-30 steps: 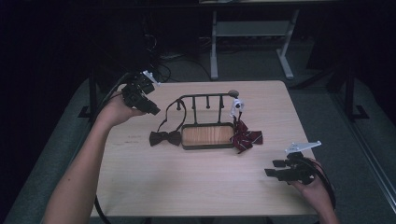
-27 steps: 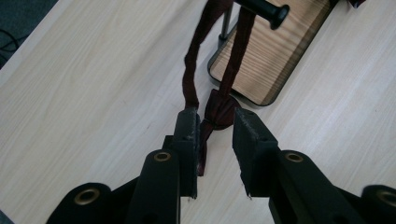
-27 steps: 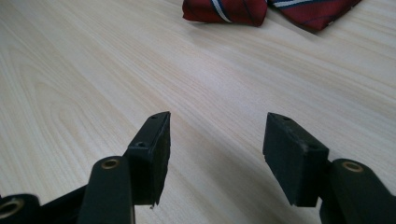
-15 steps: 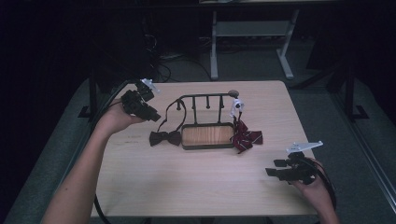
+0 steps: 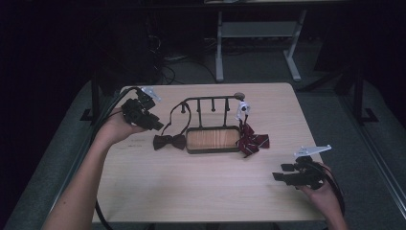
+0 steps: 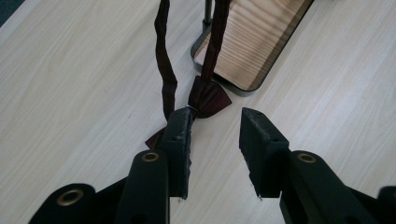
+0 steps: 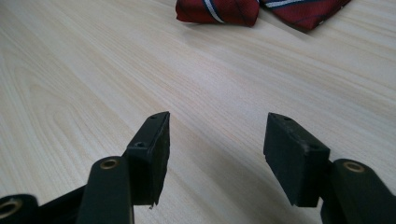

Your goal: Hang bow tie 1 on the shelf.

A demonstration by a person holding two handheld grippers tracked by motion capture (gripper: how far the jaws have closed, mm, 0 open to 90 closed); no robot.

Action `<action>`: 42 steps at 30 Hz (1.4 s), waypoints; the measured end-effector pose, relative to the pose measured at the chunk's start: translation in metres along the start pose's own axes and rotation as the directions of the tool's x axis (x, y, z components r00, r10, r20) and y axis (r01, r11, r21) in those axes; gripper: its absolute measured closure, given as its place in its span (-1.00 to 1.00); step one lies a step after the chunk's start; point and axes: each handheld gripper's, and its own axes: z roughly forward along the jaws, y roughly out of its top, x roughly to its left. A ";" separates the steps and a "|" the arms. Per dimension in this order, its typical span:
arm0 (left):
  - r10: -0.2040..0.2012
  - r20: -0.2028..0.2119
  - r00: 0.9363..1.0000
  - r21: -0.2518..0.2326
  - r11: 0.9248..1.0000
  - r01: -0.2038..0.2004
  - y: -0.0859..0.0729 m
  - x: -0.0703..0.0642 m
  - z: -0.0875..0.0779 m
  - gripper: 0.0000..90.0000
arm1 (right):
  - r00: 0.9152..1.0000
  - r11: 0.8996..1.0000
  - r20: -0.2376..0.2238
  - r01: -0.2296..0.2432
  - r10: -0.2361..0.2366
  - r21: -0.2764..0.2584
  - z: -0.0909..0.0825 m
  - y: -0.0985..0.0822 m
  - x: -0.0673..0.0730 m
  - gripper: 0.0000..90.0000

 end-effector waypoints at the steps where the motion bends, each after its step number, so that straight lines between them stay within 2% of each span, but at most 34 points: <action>1: -0.002 0.000 1.000 -0.004 1.000 0.002 -0.001 -0.001 0.000 0.41 | 1.000 1.000 0.001 0.000 0.000 -0.001 0.000 0.000 0.000 -0.09; 17: 0.005 0.010 1.000 -0.019 1.000 -0.005 -0.020 -0.012 0.005 0.28 | 1.000 1.000 0.004 -0.001 0.001 -0.003 -0.001 -0.001 -0.001 -0.09; 42: -0.026 0.013 1.000 -0.049 0.998 0.027 -0.054 -0.029 0.021 0.08 | 1.000 1.000 0.008 -0.005 0.005 -0.003 -0.001 -0.001 -0.002 -0.09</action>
